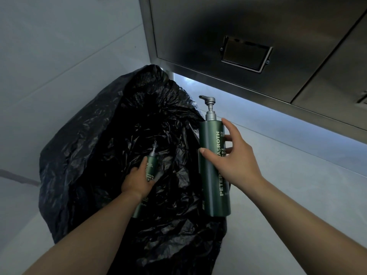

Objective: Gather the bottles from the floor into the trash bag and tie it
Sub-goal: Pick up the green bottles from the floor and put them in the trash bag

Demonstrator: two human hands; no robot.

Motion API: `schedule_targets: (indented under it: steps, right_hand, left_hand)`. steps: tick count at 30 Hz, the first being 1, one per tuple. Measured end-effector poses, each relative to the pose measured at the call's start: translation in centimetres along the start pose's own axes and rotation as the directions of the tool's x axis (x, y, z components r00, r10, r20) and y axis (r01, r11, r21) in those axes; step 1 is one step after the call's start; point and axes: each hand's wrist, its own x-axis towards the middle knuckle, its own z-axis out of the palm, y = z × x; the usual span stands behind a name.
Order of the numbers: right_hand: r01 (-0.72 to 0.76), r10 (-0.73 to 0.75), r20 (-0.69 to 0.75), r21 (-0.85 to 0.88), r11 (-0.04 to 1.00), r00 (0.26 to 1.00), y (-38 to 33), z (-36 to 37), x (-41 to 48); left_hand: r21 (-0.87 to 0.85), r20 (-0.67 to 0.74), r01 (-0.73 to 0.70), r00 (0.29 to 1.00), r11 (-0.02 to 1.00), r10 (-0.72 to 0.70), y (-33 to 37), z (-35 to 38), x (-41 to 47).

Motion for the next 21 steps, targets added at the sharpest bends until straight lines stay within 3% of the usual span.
schedule_targets:
  steps: [12, 21]
  right_hand:
    - [0.07, -0.077, 0.071, 0.093, 0.993, 0.995, -3.4, 4.0, 0.2]
    - [0.04, -0.044, 0.127, 0.031, 0.999, 0.991, -3.3, 8.5, 0.3]
  left_hand:
    - [-0.177, -0.133, -0.19, 0.977, 0.966, 0.168, 0.3, -5.8, -3.4]
    - [-0.008, -0.226, -0.315, 0.925, 0.949, 0.305, -2.5, -7.7, -5.4]
